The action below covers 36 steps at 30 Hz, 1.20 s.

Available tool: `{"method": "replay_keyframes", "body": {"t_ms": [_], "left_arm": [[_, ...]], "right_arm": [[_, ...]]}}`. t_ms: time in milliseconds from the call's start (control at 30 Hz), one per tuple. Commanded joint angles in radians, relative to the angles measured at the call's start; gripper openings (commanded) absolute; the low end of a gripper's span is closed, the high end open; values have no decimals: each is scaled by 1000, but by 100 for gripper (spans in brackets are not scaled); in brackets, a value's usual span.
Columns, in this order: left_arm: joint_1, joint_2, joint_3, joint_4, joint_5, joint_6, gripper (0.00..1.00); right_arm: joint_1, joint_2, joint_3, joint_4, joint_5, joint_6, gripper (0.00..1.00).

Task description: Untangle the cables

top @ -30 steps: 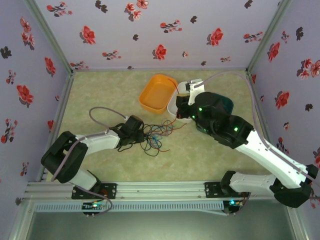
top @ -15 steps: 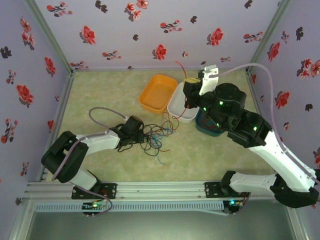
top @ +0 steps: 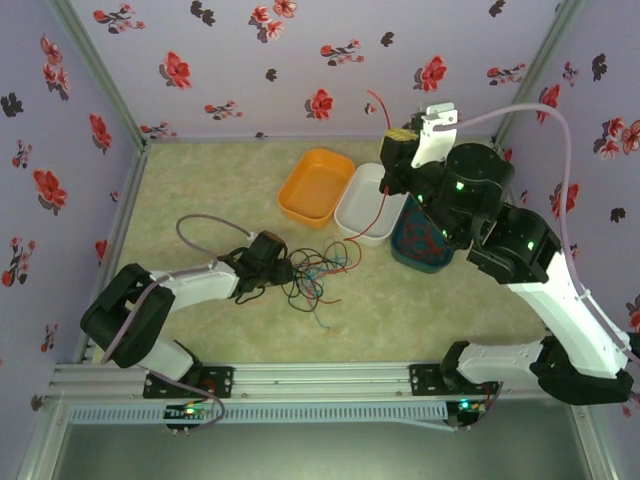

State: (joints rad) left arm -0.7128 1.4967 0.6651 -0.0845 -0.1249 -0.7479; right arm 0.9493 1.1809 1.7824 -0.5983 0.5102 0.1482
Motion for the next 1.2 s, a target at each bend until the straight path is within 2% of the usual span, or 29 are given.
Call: {"method": "replay_keyframes", "body": {"t_ms": [0,133,267,300,767,1000,1167], "left_arm": [[8,-51,-12,-61,-36,9,61],[10,-92,1,-111,-60,25,83],[10,-133,7,-137,-75,25,98],[12,-142,9,-143,-79,26,100],[19,-241,81,-256,-130,66,100],[28,-316,122,-318,-191,139,100],[35,-368,111,-318,-194,150,100]], "right_arm": [[5,18,74,-49,104,-59,0],[-3,36,120,-60,177,-93,0],[-25,52,165,-75,234,-121,0],[-36,61,180,-87,244,-124,0],[-263,194,393,-239,217,-120,0],[-353,239,436,-268,218,-125,0],[-426,257,450,-270,211,-127,0]]}}
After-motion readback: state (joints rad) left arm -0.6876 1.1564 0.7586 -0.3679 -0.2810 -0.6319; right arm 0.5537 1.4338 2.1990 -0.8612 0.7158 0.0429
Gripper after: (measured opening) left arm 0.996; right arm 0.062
